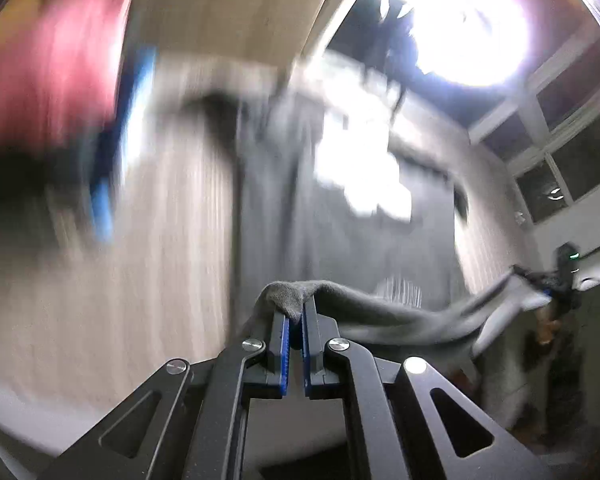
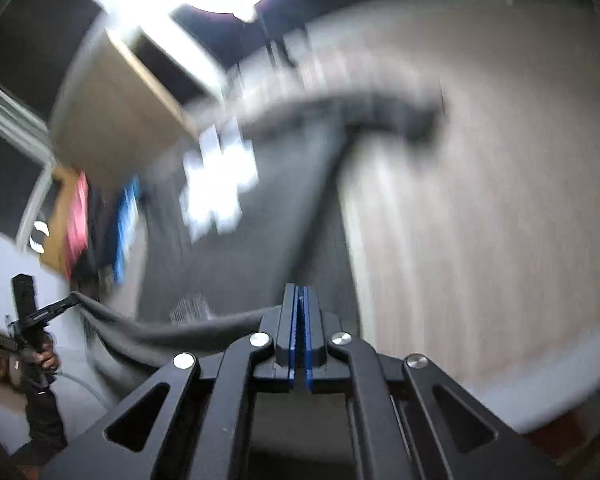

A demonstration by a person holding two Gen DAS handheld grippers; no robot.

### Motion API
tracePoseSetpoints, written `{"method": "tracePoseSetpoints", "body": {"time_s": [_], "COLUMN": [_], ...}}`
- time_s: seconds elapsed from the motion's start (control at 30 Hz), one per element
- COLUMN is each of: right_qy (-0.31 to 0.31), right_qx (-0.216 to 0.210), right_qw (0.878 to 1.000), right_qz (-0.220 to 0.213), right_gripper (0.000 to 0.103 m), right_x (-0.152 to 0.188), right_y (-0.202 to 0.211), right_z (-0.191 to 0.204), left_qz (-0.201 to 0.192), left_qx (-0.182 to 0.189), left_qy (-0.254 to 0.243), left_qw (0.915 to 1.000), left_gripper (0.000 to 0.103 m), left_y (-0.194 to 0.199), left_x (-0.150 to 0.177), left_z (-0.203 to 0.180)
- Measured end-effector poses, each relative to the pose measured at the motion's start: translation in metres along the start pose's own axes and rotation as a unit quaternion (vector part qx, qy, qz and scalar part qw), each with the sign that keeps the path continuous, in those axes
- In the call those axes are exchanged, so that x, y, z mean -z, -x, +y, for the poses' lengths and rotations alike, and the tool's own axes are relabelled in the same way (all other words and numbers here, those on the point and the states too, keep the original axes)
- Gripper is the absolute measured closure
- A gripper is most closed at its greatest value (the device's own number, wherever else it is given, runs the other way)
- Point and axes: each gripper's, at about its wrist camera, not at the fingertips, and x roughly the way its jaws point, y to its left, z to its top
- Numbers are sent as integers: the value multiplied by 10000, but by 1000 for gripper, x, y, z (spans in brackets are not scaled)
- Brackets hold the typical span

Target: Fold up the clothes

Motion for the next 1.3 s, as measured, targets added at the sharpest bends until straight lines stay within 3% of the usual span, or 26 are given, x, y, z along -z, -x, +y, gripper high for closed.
{"method": "tracePoseSetpoints", "body": {"time_s": [0.07,0.17,0.2,0.27,0.33,0.4,0.53,0.63,0.7,0.8,0.93,1.0,1.07,1.1,1.13,1.3], "right_qy": [400,1298,1531,1733,1823,1883,1654,1194,1004,918,1219,1331,1442,1547,1672,2001], "right_qx": [-6,162,230,333,338,529,588,50,-30,67,627,431,198,163,187,182], "right_qw": [9970,9767,9666,9572,9548,9551,9735,9910,9949,9950,9851,9826,9818,9808,9794,9715], "right_qz": [-668,-1699,-2041,-2293,-2325,-2224,-1465,-606,-137,396,1038,1218,1219,1174,1114,1259], "right_gripper": [101,101,102,102,102,102,102,101,101,100,91,89,75,59,51,51], "right_x": [-66,-119,-127,-128,-118,-99,-39,21,51,78,84,90,90,89,87,81], "right_y": [47,156,198,240,268,272,218,129,61,-30,-129,-147,-157,-161,-165,-187], "right_z": [37,112,134,153,160,156,123,91,77,60,43,38,43,45,49,58], "left_qz": [-744,-1590,-1783,-2045,-2053,-1903,-1059,-165,358,850,1140,1216,1267,1284,1299,1320], "left_qx": [-119,-403,-465,-653,-765,-810,-670,-514,-466,-600,-681,-633,-684,-699,-705,-759], "left_qy": [-506,-1059,-1189,-1342,-1464,-1513,-1402,-965,-564,-228,48,140,139,145,156,141], "left_qw": [9959,9808,9757,9674,9647,9666,9822,9939,9967,9943,9911,9905,9895,9891,9889,9882], "left_gripper": [99,99,99,99,99,99,99,99,99,99,99,99,99,99,99,99], "left_y": [67,161,185,219,232,230,173,98,54,0,-26,-29,-31,-33,-35,-36], "left_x": [-56,-90,-93,-87,-68,-40,33,92,121,149,156,154,153,153,151,144], "left_z": [-36,-82,-93,-106,-107,-99,-71,-38,-4,31,58,61,64,64,64,64]}}
